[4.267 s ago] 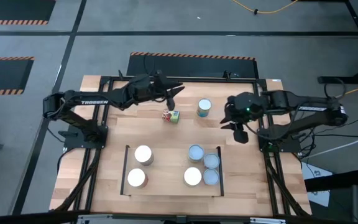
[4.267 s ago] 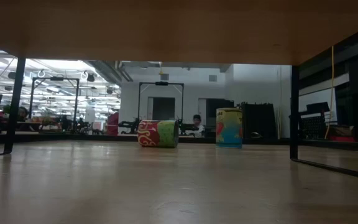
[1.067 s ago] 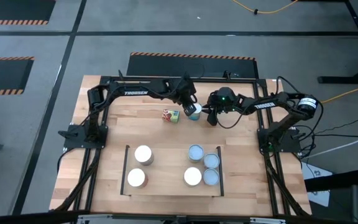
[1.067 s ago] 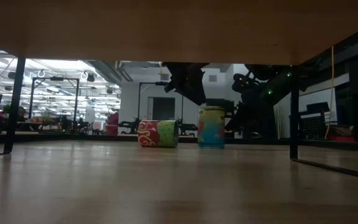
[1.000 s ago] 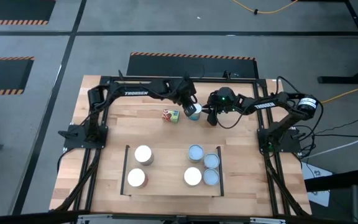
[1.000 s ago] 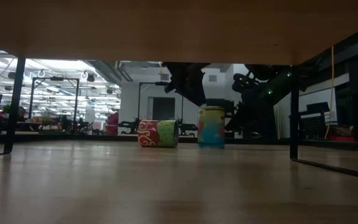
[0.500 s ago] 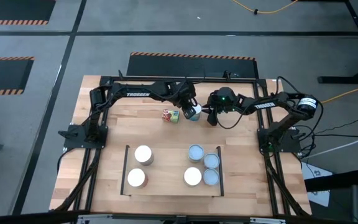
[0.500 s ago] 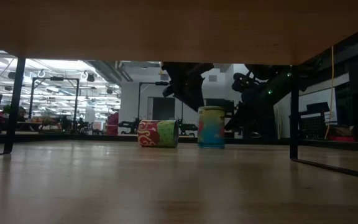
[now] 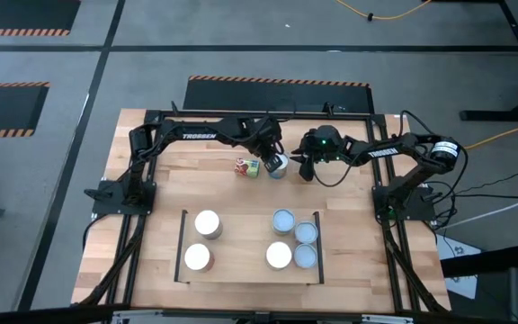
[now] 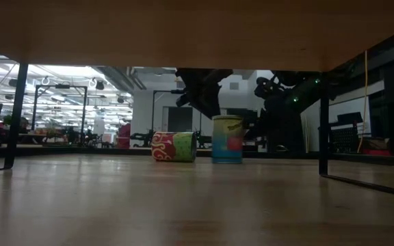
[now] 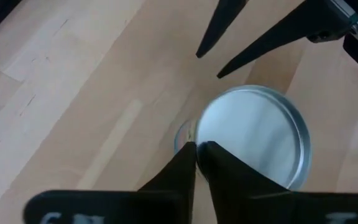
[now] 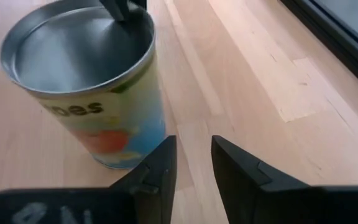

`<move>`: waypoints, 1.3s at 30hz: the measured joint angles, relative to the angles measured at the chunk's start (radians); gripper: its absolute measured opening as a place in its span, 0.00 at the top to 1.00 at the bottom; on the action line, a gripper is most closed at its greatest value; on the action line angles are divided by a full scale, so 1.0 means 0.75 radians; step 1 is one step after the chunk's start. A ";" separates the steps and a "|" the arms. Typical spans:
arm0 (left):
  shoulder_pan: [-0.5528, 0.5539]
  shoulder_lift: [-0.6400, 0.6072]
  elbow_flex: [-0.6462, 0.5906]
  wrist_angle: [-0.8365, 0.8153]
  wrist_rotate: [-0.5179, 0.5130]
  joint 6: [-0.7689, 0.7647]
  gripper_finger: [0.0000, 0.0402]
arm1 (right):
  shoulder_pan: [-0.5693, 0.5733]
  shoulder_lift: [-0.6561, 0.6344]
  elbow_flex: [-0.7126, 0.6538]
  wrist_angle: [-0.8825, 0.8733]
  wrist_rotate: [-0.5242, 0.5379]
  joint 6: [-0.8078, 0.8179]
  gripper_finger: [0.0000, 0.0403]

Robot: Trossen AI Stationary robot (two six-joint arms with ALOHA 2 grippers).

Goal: Pick and place cans onto a shelf
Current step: Put the canned tomatoes on the shelf

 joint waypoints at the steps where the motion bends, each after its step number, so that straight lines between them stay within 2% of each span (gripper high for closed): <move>1: 0.000 0.000 0.000 -0.001 -0.001 0.000 0.94 | 0.000 0.000 0.000 0.000 0.000 -0.008 0.74; 5: 0.002 0.000 0.000 -0.002 -0.003 0.002 0.99 | 0.000 0.000 0.000 0.000 -0.001 -0.014 0.74; 18: 0.002 -0.002 -0.001 0.000 -0.016 0.008 1.00 | 0.000 -0.015 0.000 -0.022 0.001 -0.016 0.74; 26: 0.002 0.002 0.059 -0.020 -0.009 0.078 1.00 | -0.002 -0.165 0.001 -0.157 0.012 -0.052 0.74; 33: 0.002 0.002 0.189 -0.099 -0.006 0.130 1.00 | -0.004 -0.320 0.001 -0.332 0.031 -0.063 0.74; 39: 0.002 0.001 0.328 -0.239 -0.003 0.154 1.00 | -0.004 -0.446 0.001 -0.431 0.150 -0.089 0.74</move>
